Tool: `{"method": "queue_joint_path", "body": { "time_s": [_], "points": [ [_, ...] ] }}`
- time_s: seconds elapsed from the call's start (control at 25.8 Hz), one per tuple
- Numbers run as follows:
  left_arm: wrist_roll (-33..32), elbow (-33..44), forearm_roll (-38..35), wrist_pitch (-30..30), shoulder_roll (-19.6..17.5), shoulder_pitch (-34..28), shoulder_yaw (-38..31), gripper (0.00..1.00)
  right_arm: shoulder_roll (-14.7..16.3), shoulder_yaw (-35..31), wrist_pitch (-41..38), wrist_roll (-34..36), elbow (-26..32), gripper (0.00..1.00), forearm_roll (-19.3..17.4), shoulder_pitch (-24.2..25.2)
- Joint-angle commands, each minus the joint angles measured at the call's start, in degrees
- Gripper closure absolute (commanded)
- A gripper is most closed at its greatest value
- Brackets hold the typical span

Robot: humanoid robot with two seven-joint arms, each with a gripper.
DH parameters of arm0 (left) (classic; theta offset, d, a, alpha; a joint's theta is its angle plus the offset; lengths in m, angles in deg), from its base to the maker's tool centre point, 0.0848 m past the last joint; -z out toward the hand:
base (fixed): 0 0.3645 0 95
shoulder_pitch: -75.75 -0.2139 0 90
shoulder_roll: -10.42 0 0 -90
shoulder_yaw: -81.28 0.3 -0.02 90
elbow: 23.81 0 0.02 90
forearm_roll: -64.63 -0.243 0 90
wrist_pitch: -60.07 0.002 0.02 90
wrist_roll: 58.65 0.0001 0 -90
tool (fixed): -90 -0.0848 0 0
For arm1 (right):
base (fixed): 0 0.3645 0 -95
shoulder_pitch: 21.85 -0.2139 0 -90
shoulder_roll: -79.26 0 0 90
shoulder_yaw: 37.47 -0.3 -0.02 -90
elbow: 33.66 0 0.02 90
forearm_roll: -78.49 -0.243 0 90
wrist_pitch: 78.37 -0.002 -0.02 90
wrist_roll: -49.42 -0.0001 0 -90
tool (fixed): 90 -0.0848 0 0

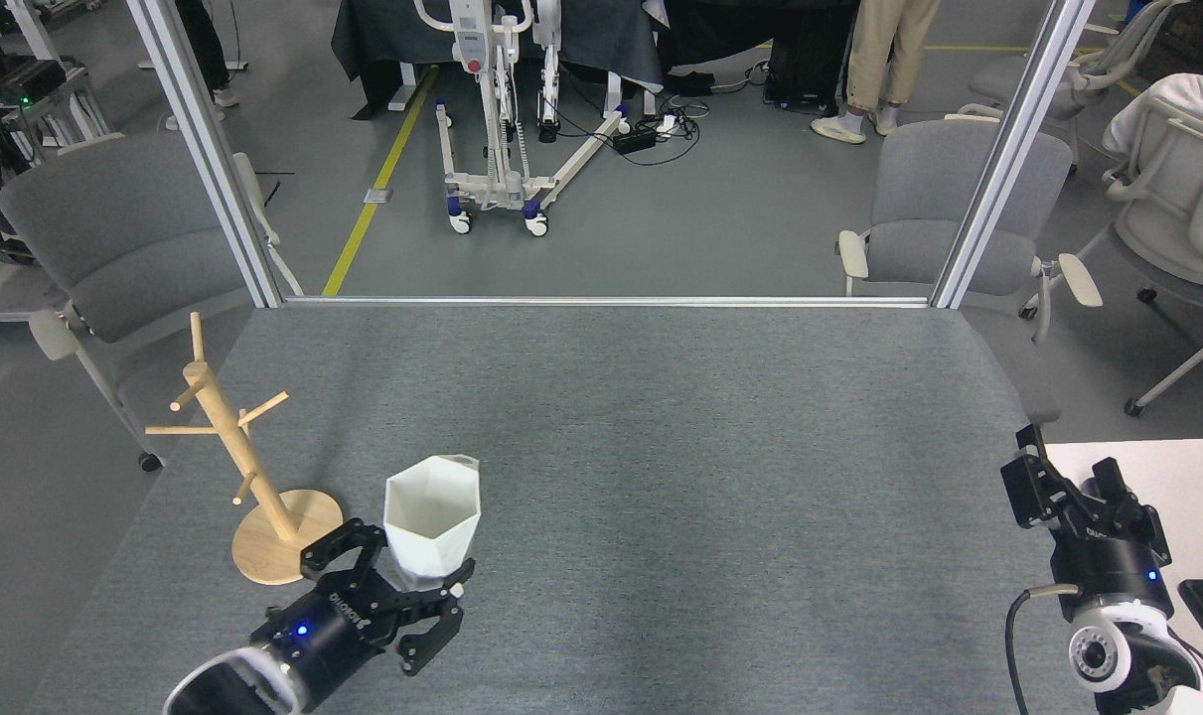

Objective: Hang cup on storage rack
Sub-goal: 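Carry the cup with the left gripper toward the wooden stand's peg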

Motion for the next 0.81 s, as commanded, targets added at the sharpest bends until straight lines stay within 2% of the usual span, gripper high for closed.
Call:
{"method": "queue_joint_path", "body": {
  "time_s": [0.0,0.08,0.35,0.46,0.62,0.7,0.77],
  "points": [
    [2.3,0.5,0.2,-8.4,0.1,-3.5,-12.9,1.00,-0.5,-0.5,-2.1,-0.5,-0.1,0.00,10.4,1.0],
    [2.6,0.5,0.4,-12.4,0.5,-4.4,-19.9,1.00,-0.3,-0.3,-2.9,-0.6,0.1,0.00,11.1,1.0],
    [2.7,0.5,0.7,-12.4,3.4,-5.0,-37.9,1.00,0.2,-0.3,-4.7,-0.8,0.4,0.00,12.5,0.2],
    [2.5,0.5,0.6,-12.4,4.7,-5.0,-40.7,1.00,-0.2,-0.3,-4.8,-0.7,0.5,0.00,13.4,0.4],
    [2.4,0.3,-0.4,-12.4,4.7,-4.4,-41.0,1.00,-2.6,0.0,-4.2,-0.7,0.6,0.00,20.3,0.4],
    [2.4,-1.0,-1.8,-12.4,4.4,-3.6,-40.9,1.00,-2.7,0.1,-4.9,-0.6,1.7,0.00,20.4,1.1],
    [2.5,-2.3,-4.7,-9.5,4.1,-1.1,-40.4,1.00,-3.1,-0.4,-5.1,-0.5,3.1,0.00,20.4,2.5]
  ]
}}
